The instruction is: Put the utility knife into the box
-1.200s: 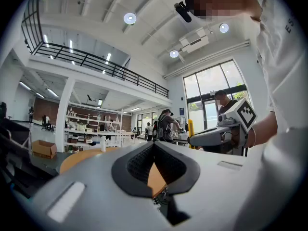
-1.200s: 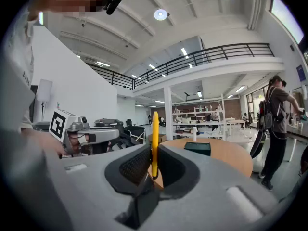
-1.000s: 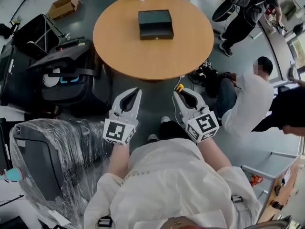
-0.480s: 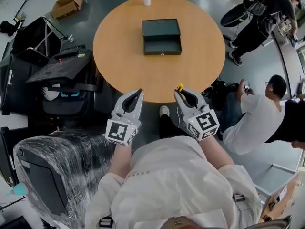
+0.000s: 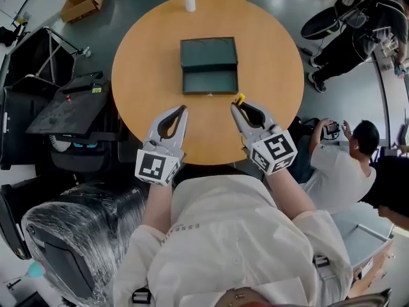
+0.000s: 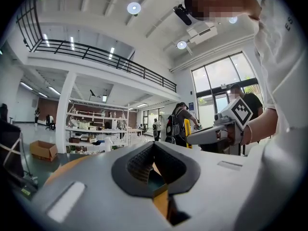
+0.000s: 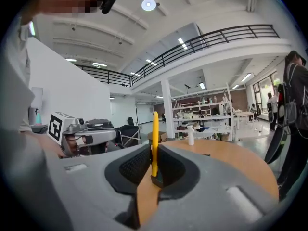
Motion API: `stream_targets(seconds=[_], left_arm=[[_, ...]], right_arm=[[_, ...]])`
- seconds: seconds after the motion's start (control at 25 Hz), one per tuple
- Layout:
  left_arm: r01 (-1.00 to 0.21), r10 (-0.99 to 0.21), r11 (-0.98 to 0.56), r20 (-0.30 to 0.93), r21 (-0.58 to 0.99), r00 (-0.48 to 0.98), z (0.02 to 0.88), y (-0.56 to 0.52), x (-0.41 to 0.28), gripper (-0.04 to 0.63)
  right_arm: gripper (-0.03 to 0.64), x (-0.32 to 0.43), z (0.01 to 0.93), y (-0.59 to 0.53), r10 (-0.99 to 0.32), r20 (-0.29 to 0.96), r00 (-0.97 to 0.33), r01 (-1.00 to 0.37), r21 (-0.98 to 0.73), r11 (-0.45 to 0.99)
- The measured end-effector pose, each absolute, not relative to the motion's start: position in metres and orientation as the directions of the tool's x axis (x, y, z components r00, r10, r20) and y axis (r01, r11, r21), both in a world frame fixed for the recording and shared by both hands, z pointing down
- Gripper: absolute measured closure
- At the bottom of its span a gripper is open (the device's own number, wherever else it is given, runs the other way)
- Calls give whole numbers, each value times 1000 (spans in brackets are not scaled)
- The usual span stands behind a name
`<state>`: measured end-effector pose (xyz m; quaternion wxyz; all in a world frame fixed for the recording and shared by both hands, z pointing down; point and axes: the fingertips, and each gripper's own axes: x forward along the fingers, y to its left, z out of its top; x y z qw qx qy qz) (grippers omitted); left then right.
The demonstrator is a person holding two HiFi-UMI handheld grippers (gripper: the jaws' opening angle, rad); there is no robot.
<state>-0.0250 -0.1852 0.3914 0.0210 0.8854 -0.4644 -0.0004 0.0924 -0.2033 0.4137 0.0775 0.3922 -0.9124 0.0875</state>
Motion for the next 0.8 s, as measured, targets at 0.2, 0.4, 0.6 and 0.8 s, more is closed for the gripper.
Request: stream_targets(seconds=[0.2, 0.4, 0.6, 0.8], left_arm=[[-804, -805, -592, 15, 57, 593, 391, -217, -22, 578], [-757, -760, -646, 5, 97, 650, 402, -245, -25, 580], [-736, -739, -665, 35, 125, 673, 420, -279, -34, 578], [-724, -724, -678, 54, 128, 688, 448, -309, -48, 579]], right_arm=[[580, 84, 424, -227, -694, 242, -678, -731, -126, 671], [580, 77, 456, -255, -684, 345, -643, -752, -113, 650], [580, 60, 504, -291, -635, 480, -605, -754, -89, 651], [580, 34, 559, -326, -559, 595, -578, -729, -69, 681]])
